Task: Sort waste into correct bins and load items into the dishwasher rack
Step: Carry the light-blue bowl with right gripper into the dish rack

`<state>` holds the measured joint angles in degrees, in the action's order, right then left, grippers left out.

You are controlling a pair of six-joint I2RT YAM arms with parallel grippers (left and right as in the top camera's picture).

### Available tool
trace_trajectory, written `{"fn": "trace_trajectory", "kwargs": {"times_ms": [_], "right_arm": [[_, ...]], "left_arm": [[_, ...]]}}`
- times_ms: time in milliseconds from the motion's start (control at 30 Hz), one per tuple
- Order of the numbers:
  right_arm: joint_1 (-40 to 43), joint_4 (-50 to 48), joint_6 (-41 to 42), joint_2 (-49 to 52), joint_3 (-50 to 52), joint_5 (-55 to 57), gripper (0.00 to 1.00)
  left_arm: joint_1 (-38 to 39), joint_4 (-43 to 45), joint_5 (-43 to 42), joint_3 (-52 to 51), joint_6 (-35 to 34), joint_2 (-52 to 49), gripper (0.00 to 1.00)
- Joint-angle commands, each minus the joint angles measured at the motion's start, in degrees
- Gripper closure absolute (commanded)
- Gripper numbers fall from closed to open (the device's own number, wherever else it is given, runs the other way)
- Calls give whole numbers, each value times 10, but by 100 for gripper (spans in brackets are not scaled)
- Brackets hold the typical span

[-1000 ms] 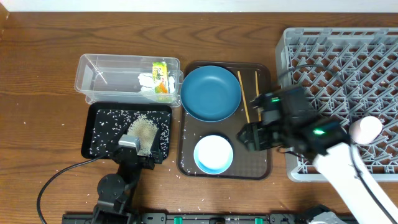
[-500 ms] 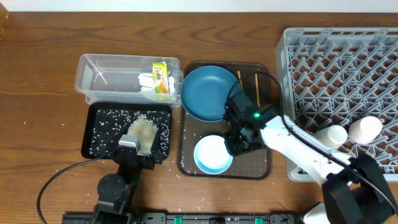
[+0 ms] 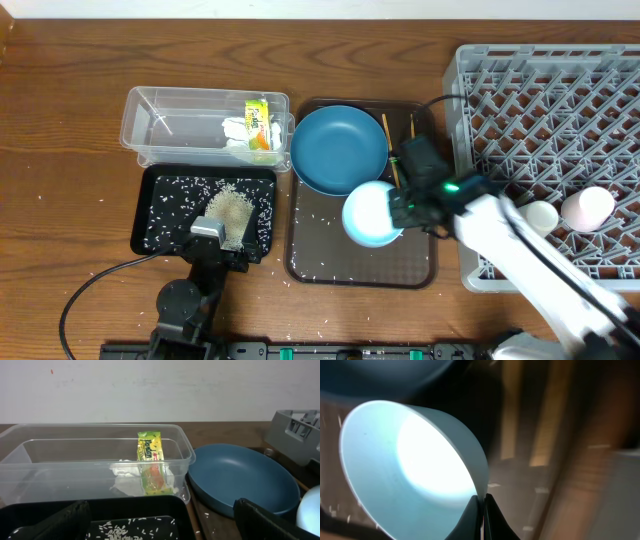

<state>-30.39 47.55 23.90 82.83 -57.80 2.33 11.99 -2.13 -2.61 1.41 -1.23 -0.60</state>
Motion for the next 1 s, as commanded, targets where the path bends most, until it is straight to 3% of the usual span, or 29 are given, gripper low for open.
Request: {"fn": "trace_trajectory", "kwargs": {"times_ms": [0, 167, 367, 633, 967], "right_arm": [[24, 16, 50, -85, -7, 181, 99], [58, 27, 111, -163, -7, 381, 98], [132, -48, 103, -170, -7, 595, 99], [213, -264, -119, -102, -7, 641, 99], [263, -384, -252, 57, -7, 731, 99]], "left_arm": [[-4, -17, 7, -12, 8, 3, 6], [-4, -17, 7, -12, 8, 3, 6], [-4, -17, 7, -12, 8, 3, 7], [-4, -17, 7, -12, 8, 3, 6], [-4, -17, 7, -12, 8, 3, 7]]}}
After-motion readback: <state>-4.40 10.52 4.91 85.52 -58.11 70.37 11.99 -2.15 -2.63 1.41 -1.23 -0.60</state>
